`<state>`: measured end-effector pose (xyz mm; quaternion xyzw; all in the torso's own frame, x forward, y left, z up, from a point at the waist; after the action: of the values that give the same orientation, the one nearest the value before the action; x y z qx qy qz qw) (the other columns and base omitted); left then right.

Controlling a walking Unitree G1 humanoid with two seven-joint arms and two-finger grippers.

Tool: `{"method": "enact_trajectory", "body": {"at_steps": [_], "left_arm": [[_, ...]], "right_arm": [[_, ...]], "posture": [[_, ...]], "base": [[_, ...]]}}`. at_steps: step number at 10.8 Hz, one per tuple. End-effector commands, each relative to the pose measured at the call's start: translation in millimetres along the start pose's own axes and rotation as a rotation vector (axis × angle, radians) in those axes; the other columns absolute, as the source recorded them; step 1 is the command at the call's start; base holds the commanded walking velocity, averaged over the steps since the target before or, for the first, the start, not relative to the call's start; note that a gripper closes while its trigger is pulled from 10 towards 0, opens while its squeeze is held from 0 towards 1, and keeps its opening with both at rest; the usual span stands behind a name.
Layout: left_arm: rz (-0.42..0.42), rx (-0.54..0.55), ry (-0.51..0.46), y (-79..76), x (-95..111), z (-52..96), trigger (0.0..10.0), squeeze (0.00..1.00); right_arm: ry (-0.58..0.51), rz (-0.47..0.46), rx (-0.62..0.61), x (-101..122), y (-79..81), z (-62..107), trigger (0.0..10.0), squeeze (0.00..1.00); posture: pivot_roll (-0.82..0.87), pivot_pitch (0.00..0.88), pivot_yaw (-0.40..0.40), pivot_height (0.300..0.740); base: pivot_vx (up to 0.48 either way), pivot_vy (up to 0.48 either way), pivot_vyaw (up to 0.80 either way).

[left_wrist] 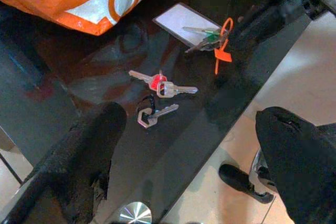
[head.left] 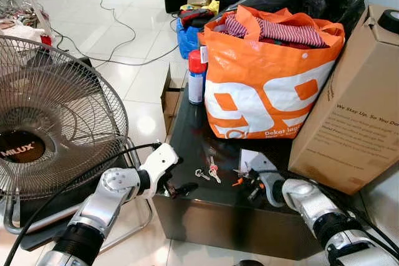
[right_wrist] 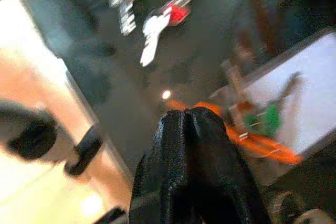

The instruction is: Hang keys on a hook

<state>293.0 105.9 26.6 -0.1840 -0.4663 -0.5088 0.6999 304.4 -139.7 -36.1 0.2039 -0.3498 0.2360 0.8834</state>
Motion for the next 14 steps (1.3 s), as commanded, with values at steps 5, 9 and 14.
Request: {"method": "enact_trajectory", "body": {"at_steps": [5, 9, 14], "left_arm": [[-0.013, -0.004, 0.003, 4.4, 2, 2.3, 10.0, 0.00], [-0.007, -0.030, -0.002, 2.0, 2, 3.5, 10.0, 0.00], [-0.011, -0.039, -0.002, 0.8, 4, 2.2, 10.0, 0.00]], "right_arm": [[-0.078, -0.065, -0.399, 13, -50.9, 12.0, 10.0, 1.00], [-0.001, -0.032, -0.330, 2, -39.4, 3.8, 10.0, 1.00], [-0.048, -0.308, -0.256, -7, -37.4, 6.5, 10.0, 0.00]], "posture": [[-0.20, 0.000, 0.011, 0.740], [-0.20, 0.000, 0.014, 0.740], [-0.20, 0.000, 0.011, 0.740]], "base": [[0.000, 0.000, 0.00], [0.000, 0.000, 0.00], [0.000, 0.000, 0.00]]}}
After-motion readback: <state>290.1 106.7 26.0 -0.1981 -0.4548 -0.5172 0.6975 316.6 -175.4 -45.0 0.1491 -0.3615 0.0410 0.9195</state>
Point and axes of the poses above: a point about 5 cm out from each wrist's last joint towards the gripper, its own z axis pointing back from the gripper into the wrist, its own x axis along the axis of the wrist's last joint, y = z × x, the point moved 5 cm from there along -z, pointing out of the wrist towards the gripper, and after that the axes turned 12 degrees about -z, right-handed, at the moved point
